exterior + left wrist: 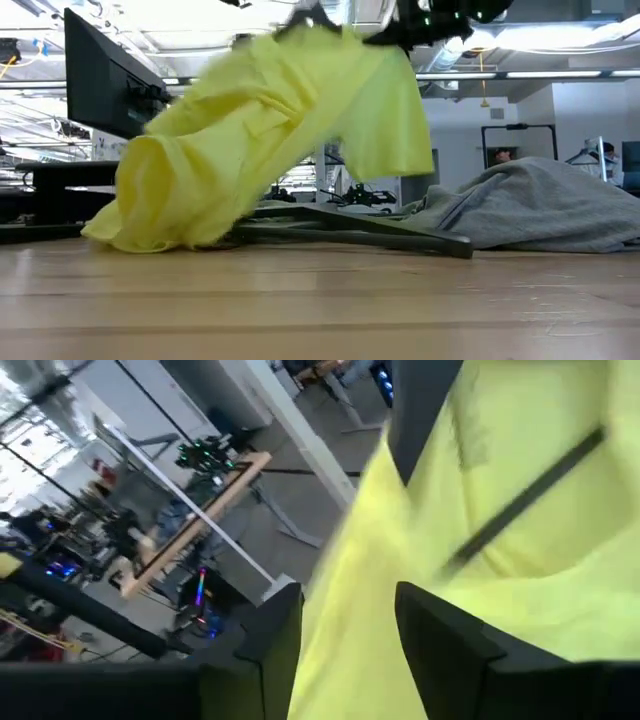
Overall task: Hang clothes
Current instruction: Hang the yellow shirt on the rack
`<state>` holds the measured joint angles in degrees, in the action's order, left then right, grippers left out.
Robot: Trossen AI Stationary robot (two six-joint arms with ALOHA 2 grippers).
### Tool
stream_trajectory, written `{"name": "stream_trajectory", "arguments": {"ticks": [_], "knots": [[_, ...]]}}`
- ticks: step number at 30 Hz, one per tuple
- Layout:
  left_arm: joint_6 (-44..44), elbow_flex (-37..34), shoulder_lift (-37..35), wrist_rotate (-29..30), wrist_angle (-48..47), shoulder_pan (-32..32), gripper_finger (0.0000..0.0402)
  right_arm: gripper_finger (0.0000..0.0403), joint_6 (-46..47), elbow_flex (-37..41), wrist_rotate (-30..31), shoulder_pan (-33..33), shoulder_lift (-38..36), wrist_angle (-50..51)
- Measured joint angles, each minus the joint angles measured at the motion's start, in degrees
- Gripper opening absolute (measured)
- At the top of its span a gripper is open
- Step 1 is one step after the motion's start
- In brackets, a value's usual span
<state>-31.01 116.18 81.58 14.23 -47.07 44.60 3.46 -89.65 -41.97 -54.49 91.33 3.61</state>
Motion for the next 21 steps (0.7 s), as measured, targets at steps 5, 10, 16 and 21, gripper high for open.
{"name": "stream_trajectory", "arguments": {"ticks": [5,10,16,21], "knots": [[1.89,-0.18,0.28,-5.40,-5.15,0.68,0.0144,0.0032,-0.89,-0.28,-5.46,-0.04,-0.50,1.71],[4.20,-0.19,0.26,-7.75,-8.05,0.85,0.0144,0.0032,0.29,-0.59,-2.51,-0.37,-0.26,-5.10],[6.23,-0.21,0.28,-10.63,-9.42,0.79,0.0144,0.0032,3.57,-8.88,-1.36,-1.92,4.79,-8.85],[6.67,-0.24,0.28,-10.76,-10.78,0.77,0.0144,0.0032,3.64,-19.03,-1.26,-3.13,12.37,-5.77]]}}
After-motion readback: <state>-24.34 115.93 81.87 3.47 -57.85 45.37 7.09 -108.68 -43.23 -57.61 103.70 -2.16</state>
